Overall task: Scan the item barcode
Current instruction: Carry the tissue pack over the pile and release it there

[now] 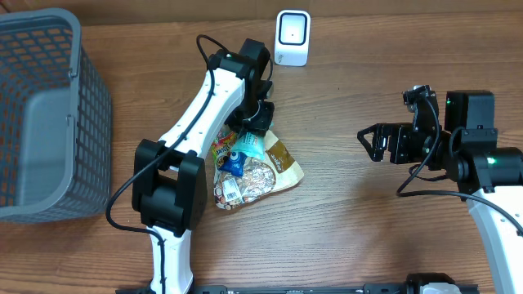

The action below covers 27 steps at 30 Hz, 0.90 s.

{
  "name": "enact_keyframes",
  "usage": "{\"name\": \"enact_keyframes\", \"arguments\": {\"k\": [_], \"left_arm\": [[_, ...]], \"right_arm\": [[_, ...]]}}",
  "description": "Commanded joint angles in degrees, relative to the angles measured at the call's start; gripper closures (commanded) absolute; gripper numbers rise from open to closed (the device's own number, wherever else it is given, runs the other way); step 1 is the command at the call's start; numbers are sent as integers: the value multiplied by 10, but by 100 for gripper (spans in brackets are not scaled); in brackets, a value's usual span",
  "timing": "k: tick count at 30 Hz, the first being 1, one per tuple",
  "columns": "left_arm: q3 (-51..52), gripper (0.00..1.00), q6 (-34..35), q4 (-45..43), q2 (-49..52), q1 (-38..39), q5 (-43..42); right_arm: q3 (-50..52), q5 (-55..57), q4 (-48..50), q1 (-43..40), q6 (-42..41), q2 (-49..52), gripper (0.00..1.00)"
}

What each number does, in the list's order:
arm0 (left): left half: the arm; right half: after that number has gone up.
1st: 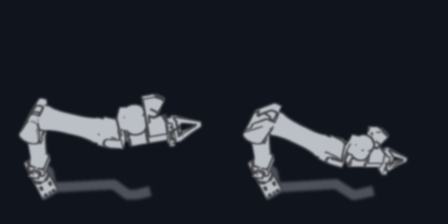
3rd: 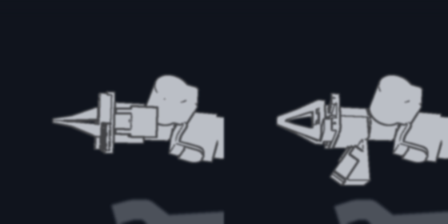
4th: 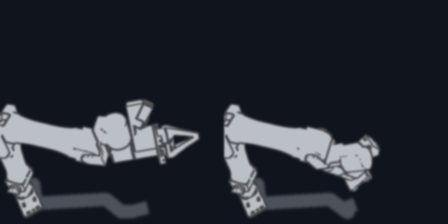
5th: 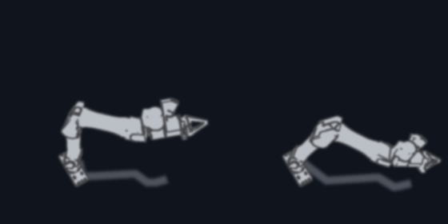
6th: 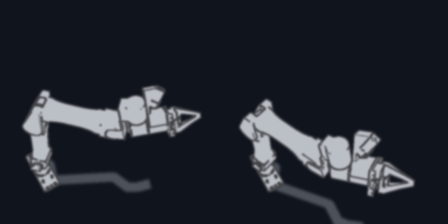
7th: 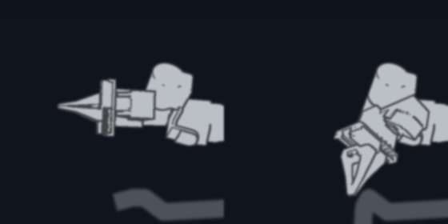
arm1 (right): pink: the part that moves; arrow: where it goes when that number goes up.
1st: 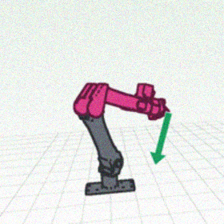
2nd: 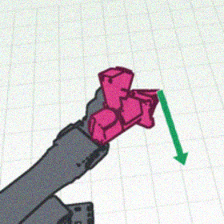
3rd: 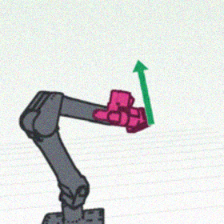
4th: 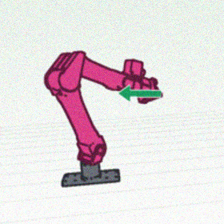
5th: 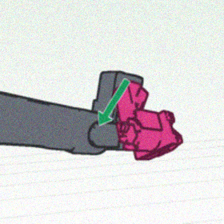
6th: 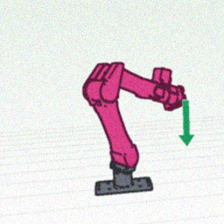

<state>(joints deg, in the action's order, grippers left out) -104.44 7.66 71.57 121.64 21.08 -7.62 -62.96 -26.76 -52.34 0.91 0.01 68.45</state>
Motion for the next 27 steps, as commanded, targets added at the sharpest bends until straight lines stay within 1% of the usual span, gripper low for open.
{"name": "enact_keyframes", "arguments": {"k": [1,3,7,12,15,17,19,23,27], "left_arm": [[14,86,9,-4,-2,0,41],[28,85,9,-21,-2,0,49],[76,82,7,-58,-2,0,51],[122,79,7,-49,-2,-1,53],[125,71,7,-24,-2,-1,65],[125,60,7,-21,-3,-1,68],[121,52,7,-23,-3,-1,68],[89,44,7,-10,-3,-1,68],[15,42,7,21,-3,-8,66]], "right_arm": [[-15,-3,2,5,2,-2,0],[-15,-3,3,5,2,-2,0],[-15,-3,5,5,2,-2,0],[-15,-3,5,5,2,-2,0],[-15,-3,7,5,2,-2,0],[-15,-3,7,5,2,-2,0],[-15,-3,8,5,2,-2,0],[-15,-4,8,5,1,-2,0],[-15,-6,29,5,-62,-2,0]]}}
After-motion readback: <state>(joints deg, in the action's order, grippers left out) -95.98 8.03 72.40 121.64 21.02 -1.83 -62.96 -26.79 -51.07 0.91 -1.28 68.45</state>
